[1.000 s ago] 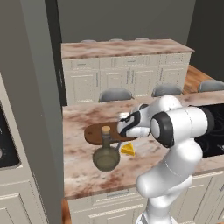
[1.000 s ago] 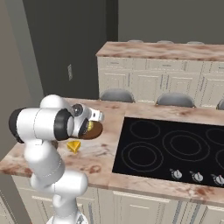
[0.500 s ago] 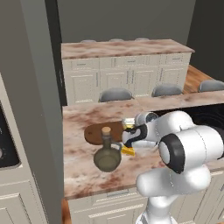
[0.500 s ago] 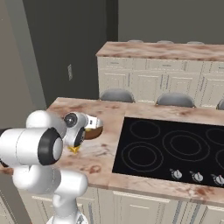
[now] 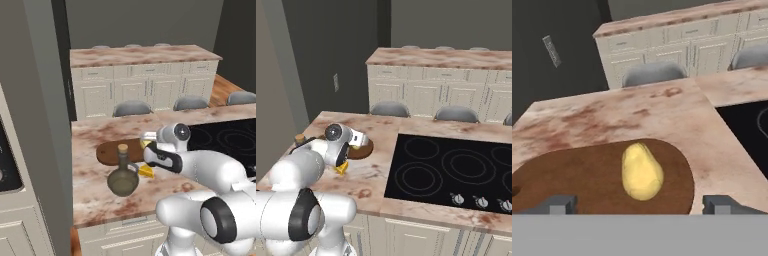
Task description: Retrieve the reheated potato from the microwave, then place the potato, cheese, and condiment on the cutting board.
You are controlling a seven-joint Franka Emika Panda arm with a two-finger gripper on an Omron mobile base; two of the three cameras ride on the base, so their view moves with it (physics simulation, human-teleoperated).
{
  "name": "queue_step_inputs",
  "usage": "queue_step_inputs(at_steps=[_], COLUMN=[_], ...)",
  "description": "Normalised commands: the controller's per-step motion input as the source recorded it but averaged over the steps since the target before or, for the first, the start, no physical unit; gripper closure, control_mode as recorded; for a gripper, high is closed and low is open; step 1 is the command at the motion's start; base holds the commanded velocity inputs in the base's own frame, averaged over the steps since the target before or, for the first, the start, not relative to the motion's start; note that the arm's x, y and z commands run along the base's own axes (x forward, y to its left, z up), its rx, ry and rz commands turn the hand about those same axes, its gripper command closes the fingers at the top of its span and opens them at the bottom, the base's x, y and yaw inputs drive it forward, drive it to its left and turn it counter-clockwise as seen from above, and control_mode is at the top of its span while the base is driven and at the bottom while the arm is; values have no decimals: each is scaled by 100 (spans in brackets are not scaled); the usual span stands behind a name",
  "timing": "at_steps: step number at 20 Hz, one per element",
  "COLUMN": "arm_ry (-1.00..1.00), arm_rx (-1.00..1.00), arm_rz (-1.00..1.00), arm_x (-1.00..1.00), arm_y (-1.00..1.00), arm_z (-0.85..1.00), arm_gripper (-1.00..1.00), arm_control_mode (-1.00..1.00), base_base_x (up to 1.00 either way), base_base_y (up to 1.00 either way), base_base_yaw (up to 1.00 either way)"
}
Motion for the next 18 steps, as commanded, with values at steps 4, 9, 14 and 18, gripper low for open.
queue_step_inputs(at_steps=[4, 9, 14, 18], arm_ry=[20, 37, 43, 26], arm_rx=[3, 0, 0, 0], arm_rz=[6, 3, 8, 22], arm_x=[-36, -27, -14, 0], arm_y=[3, 7, 13, 12], arm_z=[29, 28, 6, -30], arm_gripper=[-100, -100, -100, -100], arm_control_mode=[-100, -100, -100, -100], base_base_x=[0, 0, 0, 0], base_base_y=[0, 0, 0, 0], base_base_yaw=[0, 0, 0, 0])
